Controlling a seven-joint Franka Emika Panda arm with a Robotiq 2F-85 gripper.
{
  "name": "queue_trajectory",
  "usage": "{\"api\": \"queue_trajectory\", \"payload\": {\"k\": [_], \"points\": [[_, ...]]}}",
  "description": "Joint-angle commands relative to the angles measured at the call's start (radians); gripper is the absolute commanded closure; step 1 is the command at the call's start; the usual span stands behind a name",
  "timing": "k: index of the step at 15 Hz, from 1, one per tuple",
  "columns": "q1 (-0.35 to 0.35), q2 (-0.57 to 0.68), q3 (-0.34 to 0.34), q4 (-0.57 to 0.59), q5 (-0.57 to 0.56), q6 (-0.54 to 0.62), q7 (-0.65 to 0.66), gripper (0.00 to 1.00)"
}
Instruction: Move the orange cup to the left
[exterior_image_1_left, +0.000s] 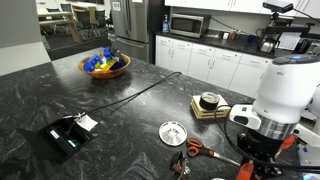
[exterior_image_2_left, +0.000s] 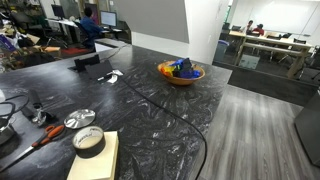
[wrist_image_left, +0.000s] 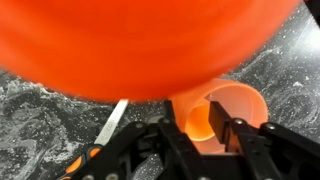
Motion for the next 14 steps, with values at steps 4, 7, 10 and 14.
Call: {"api": "queue_trajectory", "payload": {"k": [4,7,10,14], "points": [[0.002,0.013,0.006,0.0,-0.017,0.021,0.024,1.0],[-0.003,-0.003,0.01,0.007,-0.029,-0.01,0.05,0.99],[-0.01,-0.021,0.017,0.024,-0.063,-0.036,0.092,0.99],[-0.037,-0.03,0.038,0.097,-0.183,-0.085,0.186,0.99]]}}
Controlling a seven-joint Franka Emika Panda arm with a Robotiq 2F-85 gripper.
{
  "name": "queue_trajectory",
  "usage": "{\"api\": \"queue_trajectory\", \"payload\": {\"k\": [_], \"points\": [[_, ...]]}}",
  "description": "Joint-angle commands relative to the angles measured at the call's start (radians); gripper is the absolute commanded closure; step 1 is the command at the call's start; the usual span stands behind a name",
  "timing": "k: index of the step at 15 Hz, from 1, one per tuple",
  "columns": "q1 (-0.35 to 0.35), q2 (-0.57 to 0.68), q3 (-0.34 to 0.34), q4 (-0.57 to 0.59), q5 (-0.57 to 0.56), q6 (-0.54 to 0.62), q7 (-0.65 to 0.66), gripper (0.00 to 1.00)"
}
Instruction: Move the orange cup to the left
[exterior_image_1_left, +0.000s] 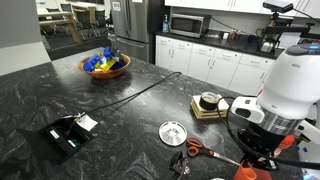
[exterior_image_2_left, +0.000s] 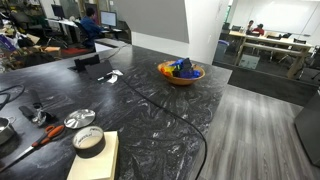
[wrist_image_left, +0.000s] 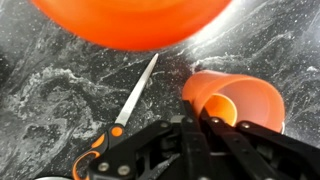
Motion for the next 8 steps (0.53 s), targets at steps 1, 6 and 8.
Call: {"api": "queue_trajectory", "payload": {"k": [1,6,8], "points": [[-0.039,-0.002,0.035,0.079,-0.096,-0.077,0.075,0.99],[-0.041,0.032,0.061,0.212,-0.18,-0.155,0.111,0.99],[-0.039,0.06,0.075,0.258,-0.197,-0.165,0.108,0.99]]}}
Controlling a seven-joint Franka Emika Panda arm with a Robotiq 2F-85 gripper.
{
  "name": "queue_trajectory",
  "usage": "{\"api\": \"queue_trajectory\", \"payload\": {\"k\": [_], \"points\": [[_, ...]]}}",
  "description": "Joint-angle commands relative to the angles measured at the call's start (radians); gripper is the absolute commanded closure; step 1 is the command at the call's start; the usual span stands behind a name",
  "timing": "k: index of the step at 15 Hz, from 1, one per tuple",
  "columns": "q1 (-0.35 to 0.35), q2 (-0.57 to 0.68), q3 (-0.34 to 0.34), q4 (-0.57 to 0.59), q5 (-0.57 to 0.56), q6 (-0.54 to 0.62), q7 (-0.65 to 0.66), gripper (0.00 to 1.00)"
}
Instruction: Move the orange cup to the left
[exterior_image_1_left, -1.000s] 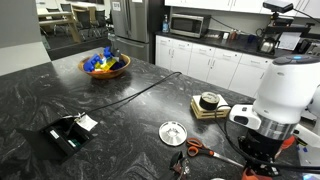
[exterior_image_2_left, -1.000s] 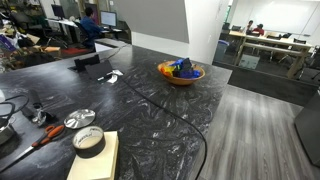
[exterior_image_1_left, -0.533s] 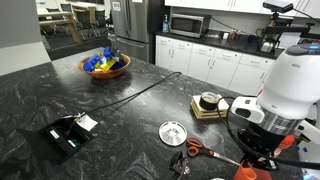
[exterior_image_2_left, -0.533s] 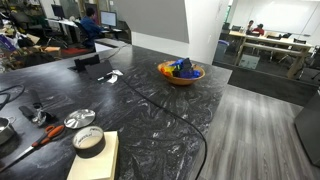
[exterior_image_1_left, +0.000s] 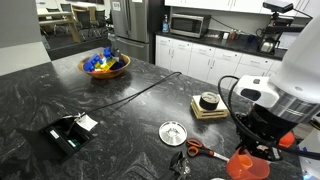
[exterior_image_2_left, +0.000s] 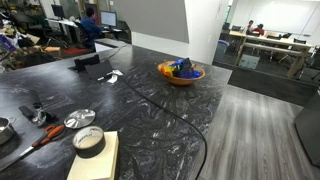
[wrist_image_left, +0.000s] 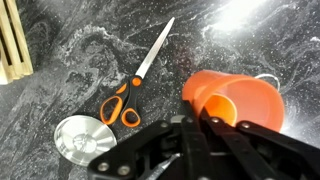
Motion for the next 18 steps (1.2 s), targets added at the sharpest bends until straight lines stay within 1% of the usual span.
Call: {"api": "queue_trajectory", "payload": {"k": [1,3,5,10,13,17,18], "points": [[-0.023,0.077,0.044,0.1,-0.045,-0.051,0.008,0.99],[-0.023,0.127,0.065,0.143,-0.063,-0.049,0.007,0.99],[-0.028,0.186,0.092,0.177,-0.106,-0.032,0.015,0.99],[-0.01,0.333,0.131,0.241,-0.155,-0.016,0.001,0.99],[-0.004,0.387,0.147,0.274,-0.17,-0.009,-0.01,0.99],[0.002,0.426,0.155,0.3,-0.158,-0.006,-0.037,0.99],[0.002,0.428,0.154,0.302,-0.151,-0.008,-0.045,0.91]]}}
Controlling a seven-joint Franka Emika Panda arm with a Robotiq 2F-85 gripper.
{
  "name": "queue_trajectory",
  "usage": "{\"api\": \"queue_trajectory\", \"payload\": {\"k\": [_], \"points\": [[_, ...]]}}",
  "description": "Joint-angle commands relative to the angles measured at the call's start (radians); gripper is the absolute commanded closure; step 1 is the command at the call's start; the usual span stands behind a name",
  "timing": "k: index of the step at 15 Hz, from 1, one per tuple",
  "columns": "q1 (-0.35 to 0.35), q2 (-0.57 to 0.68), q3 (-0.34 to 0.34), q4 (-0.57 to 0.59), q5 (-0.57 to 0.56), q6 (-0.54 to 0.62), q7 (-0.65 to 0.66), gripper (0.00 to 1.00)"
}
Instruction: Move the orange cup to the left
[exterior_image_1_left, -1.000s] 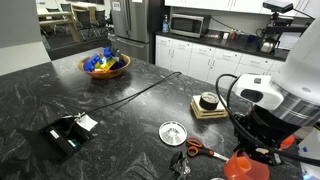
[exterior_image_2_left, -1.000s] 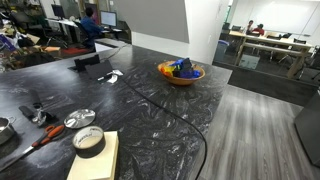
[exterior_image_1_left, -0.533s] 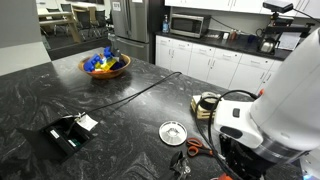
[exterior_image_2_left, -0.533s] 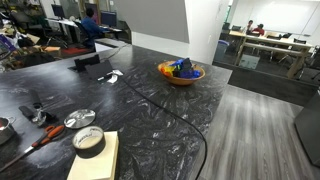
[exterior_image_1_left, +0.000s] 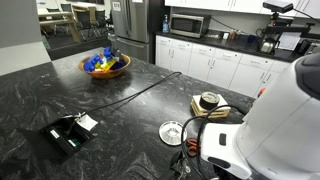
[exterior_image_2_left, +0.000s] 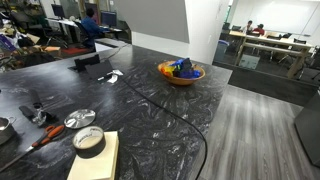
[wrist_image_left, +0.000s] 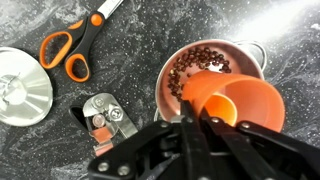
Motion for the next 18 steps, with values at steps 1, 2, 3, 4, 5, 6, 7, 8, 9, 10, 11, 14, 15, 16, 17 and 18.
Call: {"api": "queue_trajectory", "payload": {"k": [1,2,3,4,5,6,7,8,9,10,11,14,15,16,17,18], "points": [[-0.003,0.023,0.003,0.022,0.004,-0.005,-0.034,0.68],[-0.004,0.021,0.001,0.02,0.01,-0.004,-0.04,0.66],[-0.005,0.019,0.0,0.017,0.017,0.001,-0.043,0.65],[-0.006,0.015,-0.002,0.014,0.023,0.003,-0.048,0.59],[-0.006,0.012,-0.004,0.012,0.027,0.005,-0.05,0.51],[-0.005,0.012,0.002,0.008,0.006,-0.003,-0.02,0.7],[-0.006,0.012,0.001,0.008,0.007,-0.003,-0.023,0.62],[-0.006,0.012,0.0,0.008,0.007,-0.003,-0.023,0.56],[-0.006,0.012,0.0,0.008,0.007,-0.003,-0.024,0.52],[-0.006,0.012,0.0,0.008,0.007,-0.003,-0.024,0.51],[-0.006,0.012,0.0,0.008,0.007,-0.003,-0.024,0.51],[-0.006,0.012,0.0,0.008,0.007,-0.003,-0.024,0.51],[-0.006,0.012,0.0,0.008,0.007,-0.003,-0.024,0.51],[-0.006,0.012,0.0,0.008,0.007,-0.003,-0.024,0.51],[-0.006,0.012,0.0,0.008,0.007,-0.003,-0.024,0.51],[-0.006,0.012,0.0,0.008,0.007,-0.003,-0.024,0.51]]}}
